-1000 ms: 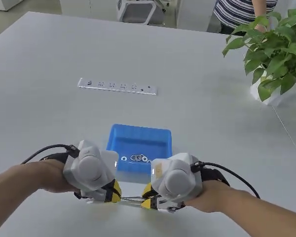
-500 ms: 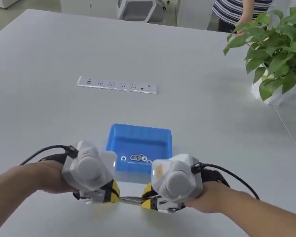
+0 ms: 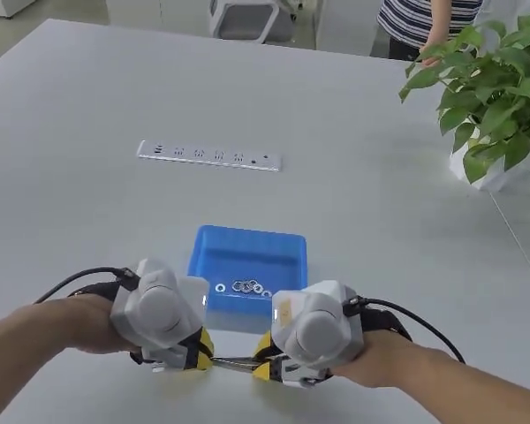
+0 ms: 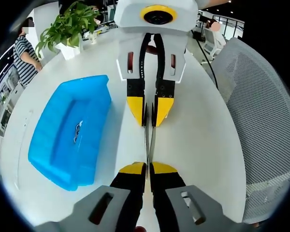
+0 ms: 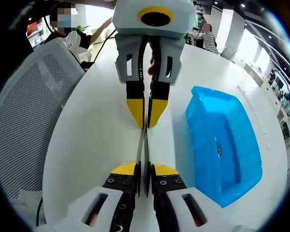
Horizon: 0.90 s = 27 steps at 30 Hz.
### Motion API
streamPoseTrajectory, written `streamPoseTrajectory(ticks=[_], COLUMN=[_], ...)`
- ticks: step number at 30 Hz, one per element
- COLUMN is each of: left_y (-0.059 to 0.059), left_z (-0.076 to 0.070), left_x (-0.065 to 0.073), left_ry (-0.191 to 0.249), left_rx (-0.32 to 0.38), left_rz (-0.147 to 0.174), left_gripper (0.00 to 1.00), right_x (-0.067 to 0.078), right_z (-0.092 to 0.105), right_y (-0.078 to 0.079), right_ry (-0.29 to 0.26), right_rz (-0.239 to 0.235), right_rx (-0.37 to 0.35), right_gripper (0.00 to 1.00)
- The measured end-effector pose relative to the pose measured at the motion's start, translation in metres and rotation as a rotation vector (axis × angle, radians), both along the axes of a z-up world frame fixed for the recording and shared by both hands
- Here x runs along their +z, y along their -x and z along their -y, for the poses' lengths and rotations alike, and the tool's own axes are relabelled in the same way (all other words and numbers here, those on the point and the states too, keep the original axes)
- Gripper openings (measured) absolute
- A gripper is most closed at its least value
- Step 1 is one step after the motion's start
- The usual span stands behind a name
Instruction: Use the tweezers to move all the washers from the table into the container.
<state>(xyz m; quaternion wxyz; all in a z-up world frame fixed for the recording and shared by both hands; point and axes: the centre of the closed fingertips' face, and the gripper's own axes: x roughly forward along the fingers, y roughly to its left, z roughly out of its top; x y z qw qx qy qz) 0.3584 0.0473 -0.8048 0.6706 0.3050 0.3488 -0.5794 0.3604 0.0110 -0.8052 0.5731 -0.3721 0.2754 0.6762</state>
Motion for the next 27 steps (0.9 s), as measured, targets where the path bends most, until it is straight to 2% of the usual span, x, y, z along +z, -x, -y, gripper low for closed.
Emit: streamPoseTrajectory(ticks=[7,11,15,17,20,21,23,27], left_y=[0.0,-0.001,-0.001,-0.002,-0.003,-0.004,-0.004,-0.005], left_z=[-0.001,-0.003,-0.006,-0.008,-0.012,-0.014,-0.017,-0.022], left_x=[0.0,0.002,0.012,0.019,0.029,0.032,0.039,0.055], left_ry=[0.0,0.002,0.046,0.07,0.1,0.11,0.129,0.186], left_rx=[0.005,0.031,0.095,0.144,0.18,0.192,0.216,0.278], left_rz=[-0.001,0.004,-0.018,-0.032,-0.034,-0.033,-0.03,-0.031], left_gripper=[0.09,0.14,0.2,0.28,0.32,0.33,0.38,0.46], right_x=[0.001,0.006,0.018,0.028,0.041,0.047,0.053,0.069], right_z=[0.001,0.001,0.002,0.004,0.008,0.011,0.013,0.026], right_y=[-0.001,-0.003,-0.007,-0.011,-0.017,-0.02,-0.023,-0.03], right_ry=[0.0,-0.013,-0.043,-0.073,-0.106,-0.122,-0.14,-0.182], right_rz=[0.004,0.017,0.029,0.04,0.049,0.052,0.055,0.066], right_rx=[-0.001,-0.012,-0.049,-0.084,-0.134,-0.173,-0.194,-0.268], right_gripper=[0.14,0.17,0.22,0.26,0.32,0.33,0.36,0.43])
